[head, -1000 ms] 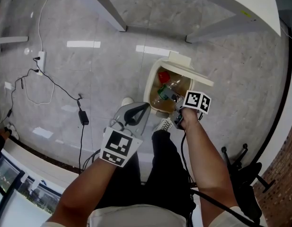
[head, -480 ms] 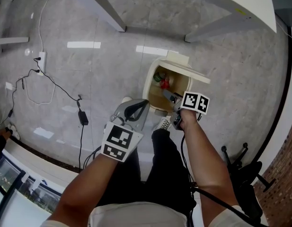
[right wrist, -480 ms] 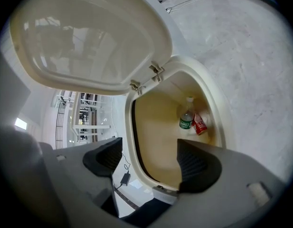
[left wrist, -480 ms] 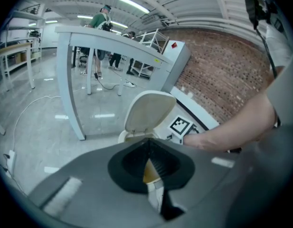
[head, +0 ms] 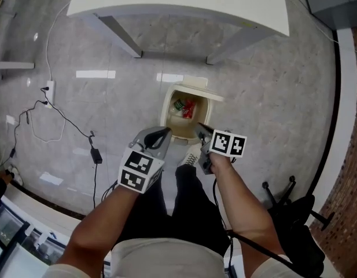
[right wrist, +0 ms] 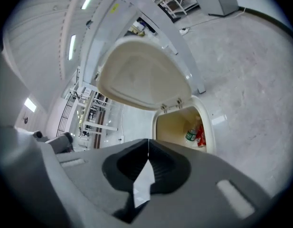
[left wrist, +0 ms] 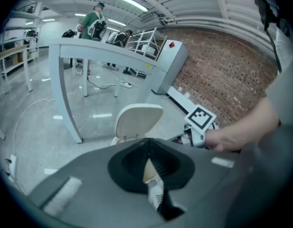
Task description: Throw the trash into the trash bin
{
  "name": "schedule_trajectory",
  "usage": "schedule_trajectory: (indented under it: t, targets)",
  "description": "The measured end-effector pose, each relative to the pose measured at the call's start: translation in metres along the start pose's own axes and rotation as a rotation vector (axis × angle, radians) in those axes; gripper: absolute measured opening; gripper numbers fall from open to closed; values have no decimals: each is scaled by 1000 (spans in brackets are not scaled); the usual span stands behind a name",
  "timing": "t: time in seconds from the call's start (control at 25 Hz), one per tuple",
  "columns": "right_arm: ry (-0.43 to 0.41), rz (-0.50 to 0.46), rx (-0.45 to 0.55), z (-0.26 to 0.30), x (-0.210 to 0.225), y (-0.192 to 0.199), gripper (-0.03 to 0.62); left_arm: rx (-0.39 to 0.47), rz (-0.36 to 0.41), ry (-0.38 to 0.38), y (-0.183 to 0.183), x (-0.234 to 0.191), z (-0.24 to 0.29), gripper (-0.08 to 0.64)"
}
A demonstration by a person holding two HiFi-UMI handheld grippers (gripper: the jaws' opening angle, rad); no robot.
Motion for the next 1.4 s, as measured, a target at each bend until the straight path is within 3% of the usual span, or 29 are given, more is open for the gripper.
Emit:
schedule_trajectory:
  t: [0.04,0.24,0.52,0.76,1.08,1.2,1.4]
  targets:
    - [-14,-13,21,-15,-10,-3,2,-3,8,11,-2,6,-5,8]
    - [-70,-162,105,-99,-67,-21,2,53,9,17,-29,34,-39,8]
    - [-172,-396,242,-215,-146,-48,2,238,15,30,-96,82,-103,8]
    - [-298,-489,378,-301,-214,-50,2,392,84,32,-139,136,-167,8]
    - [-330,-717,518,-373,-276,-49,2,523,144,45,-178,181,-206,8]
    - [-325,-747,566,-389,-282,-49,2,546,142,30,-183,185,-215,8]
    - [-334,-688,605,-399,-271,-51,2,604,165,27,-188,198,-228,8]
Point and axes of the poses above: the fingertips, and each gripper's own axes: z forward along the fingers, x to its right, y out of its underside, the point moved 4 cm from there along -z, backward along the fingers, and after that the axes turned 1 degree about -z, right-handed, at the moved point
